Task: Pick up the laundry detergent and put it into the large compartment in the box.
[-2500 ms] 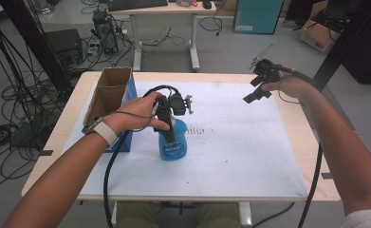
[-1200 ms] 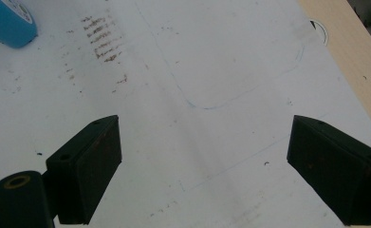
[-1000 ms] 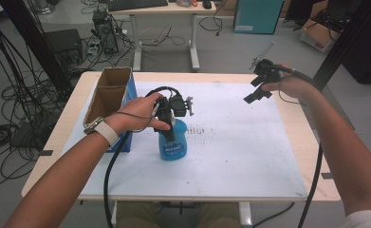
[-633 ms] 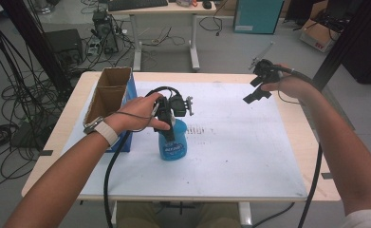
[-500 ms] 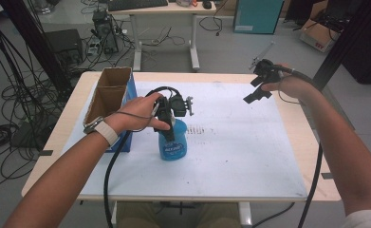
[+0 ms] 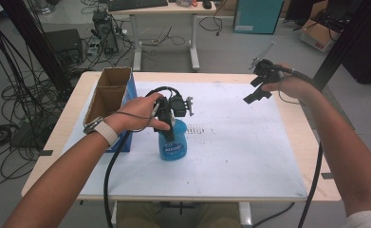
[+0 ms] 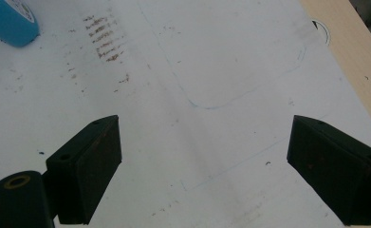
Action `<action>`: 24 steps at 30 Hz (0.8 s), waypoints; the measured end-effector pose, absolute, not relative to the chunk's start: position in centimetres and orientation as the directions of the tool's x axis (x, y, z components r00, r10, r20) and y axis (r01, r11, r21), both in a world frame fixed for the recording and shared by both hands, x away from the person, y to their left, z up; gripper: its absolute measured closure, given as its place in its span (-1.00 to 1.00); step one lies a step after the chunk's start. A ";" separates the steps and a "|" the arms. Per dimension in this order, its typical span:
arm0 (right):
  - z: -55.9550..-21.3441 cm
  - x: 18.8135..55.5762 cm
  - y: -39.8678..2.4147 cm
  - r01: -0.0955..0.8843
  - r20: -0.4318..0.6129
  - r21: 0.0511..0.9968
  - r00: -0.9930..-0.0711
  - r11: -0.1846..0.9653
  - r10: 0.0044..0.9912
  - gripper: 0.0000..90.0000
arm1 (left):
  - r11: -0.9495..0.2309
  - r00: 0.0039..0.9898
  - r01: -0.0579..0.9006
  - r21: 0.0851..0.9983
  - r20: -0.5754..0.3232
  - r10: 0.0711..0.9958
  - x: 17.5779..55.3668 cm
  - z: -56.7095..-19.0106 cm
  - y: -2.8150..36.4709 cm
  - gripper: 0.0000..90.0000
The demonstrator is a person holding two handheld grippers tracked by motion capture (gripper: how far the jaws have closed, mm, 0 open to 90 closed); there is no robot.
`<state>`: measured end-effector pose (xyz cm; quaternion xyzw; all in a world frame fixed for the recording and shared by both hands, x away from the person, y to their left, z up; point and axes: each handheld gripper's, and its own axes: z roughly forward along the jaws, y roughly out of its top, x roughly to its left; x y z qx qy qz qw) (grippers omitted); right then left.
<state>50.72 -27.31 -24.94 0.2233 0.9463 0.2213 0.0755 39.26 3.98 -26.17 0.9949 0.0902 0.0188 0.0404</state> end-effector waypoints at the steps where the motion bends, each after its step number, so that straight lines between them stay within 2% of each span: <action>1: -24.9 50.7 -27.3 0.389 -0.045 0.454 -0.889 0.802 0.456 -0.75 | -0.980 0.983 0.178 0.084 0.030 0.181 39.3 -26.2 4.0 -0.16; 24: -24.9 50.7 -27.4 0.390 -0.043 0.456 -0.888 0.800 0.457 -0.76 | -0.980 0.983 0.181 0.077 0.026 0.184 39.3 -26.1 3.9 -0.16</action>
